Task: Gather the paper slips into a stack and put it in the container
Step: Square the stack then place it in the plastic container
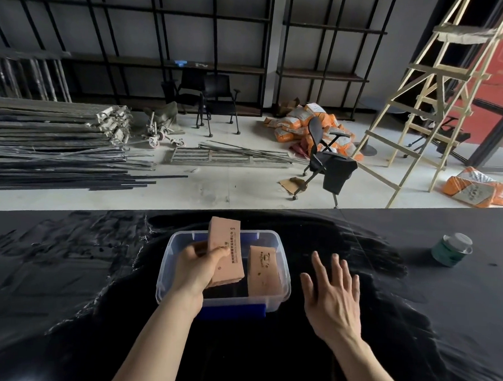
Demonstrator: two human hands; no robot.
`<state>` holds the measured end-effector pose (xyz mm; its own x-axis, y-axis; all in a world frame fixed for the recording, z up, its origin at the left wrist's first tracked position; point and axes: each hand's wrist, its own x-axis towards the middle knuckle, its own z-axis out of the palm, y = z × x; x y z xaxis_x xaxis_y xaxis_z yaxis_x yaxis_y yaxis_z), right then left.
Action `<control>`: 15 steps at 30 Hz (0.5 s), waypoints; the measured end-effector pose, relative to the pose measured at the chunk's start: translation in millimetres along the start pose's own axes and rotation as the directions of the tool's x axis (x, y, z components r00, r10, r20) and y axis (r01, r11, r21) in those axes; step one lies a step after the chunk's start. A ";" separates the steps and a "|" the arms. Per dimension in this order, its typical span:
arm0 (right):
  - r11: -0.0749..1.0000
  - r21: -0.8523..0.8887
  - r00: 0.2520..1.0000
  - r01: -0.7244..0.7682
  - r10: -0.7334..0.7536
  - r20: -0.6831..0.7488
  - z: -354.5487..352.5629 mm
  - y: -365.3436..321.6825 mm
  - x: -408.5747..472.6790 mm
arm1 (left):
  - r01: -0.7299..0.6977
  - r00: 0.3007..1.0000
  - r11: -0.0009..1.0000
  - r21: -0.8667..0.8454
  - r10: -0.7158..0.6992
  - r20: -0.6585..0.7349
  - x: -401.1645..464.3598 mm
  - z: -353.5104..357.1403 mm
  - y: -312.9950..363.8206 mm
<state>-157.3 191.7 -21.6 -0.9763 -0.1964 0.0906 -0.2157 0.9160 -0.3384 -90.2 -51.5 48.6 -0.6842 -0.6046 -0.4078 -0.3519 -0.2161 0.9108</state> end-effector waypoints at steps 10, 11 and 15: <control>0.979 -0.194 0.974 -0.059 0.099 0.206 45.2 13.2 13.0 | 0.151 0.986 0.962 0.226 -0.162 0.031 27.8 13.9 -7.3; 0.978 -0.201 0.975 -0.055 0.096 0.200 46.6 13.5 12.9 | 0.164 0.983 0.955 0.247 -0.180 0.043 28.8 14.3 -6.7; 0.977 -0.203 0.976 -0.057 0.097 0.193 48.4 14.3 12.6 | 0.209 0.967 0.907 0.366 -0.248 0.063 27.6 20.5 -2.4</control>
<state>-173.5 185.3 -70.6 -0.9773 -0.1705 -0.1256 -0.1519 0.9777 -0.1454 -121.3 -51.9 33.8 -0.6143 -0.4830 -0.6240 -0.6956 -0.0420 0.7173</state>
